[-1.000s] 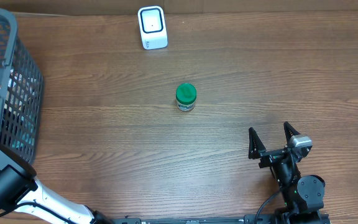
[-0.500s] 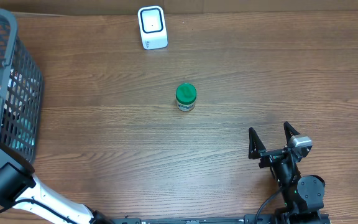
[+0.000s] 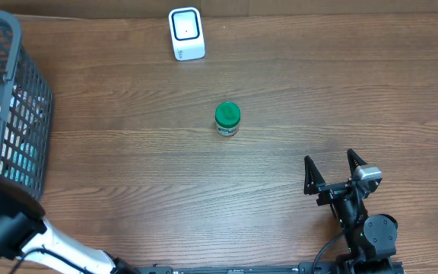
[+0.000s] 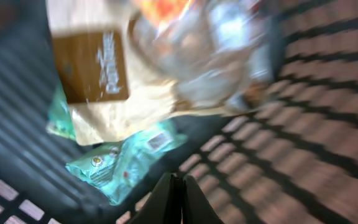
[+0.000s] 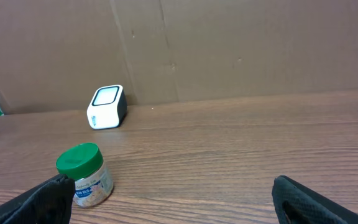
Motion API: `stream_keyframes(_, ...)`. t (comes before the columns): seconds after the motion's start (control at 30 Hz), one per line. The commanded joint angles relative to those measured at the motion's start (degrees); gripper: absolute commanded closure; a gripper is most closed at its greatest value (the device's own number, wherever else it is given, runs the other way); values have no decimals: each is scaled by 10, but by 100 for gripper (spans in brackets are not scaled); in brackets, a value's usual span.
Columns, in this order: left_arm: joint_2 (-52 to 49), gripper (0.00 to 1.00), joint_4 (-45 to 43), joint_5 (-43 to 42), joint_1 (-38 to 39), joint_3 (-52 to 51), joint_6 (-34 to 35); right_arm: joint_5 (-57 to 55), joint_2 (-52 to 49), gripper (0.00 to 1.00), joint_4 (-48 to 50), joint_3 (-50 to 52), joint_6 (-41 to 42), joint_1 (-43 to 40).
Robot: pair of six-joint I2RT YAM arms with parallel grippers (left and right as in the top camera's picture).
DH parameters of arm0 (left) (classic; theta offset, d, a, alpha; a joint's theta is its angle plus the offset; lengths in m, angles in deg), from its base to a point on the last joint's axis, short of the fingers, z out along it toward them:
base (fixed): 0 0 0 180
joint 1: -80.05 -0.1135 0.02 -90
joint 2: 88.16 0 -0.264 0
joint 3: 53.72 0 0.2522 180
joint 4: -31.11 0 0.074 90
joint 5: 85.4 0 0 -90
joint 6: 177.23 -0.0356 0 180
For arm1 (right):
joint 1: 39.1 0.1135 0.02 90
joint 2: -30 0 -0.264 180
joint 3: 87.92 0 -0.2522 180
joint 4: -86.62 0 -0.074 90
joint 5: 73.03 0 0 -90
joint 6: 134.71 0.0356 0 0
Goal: Scan the item barcode
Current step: 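Return the left gripper into the basket toward the mint-green packet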
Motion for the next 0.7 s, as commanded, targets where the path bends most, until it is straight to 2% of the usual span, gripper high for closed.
stream_keyframes(0.0, 78, 96, 1, -31, 6, 33, 9, 1, 6, 0, 3, 6, 1, -2)
stream_keyframes(0.07, 102, 94, 0, -20, 6, 33, 13, 1, 6, 0, 3, 6, 1, -2)
stream_keyframes(0.13, 108, 69, 10, 0, 6, 32, 13, 1, 6, 0, 3, 6, 1, -2)
stream_keyframes(0.23, 103, 54, 29, 34, 6, 15, 23, 1, 6, 0, 3, 6, 1, -2)
stream_keyframes(0.3, 100, 50, 29, 52, 3, -20, 45, 1, 6, 0, 3, 6, 1, -2)
stream_keyframes(0.5, 99, 46, -24, 85, -2, -165, 62, 1, 6, 0, 3, 6, 1, -2)
stream_keyframes(0.67, 99, 33, -100, 111, -13, -282, 73, 1, 6, 0, 3, 6, 1, -2)
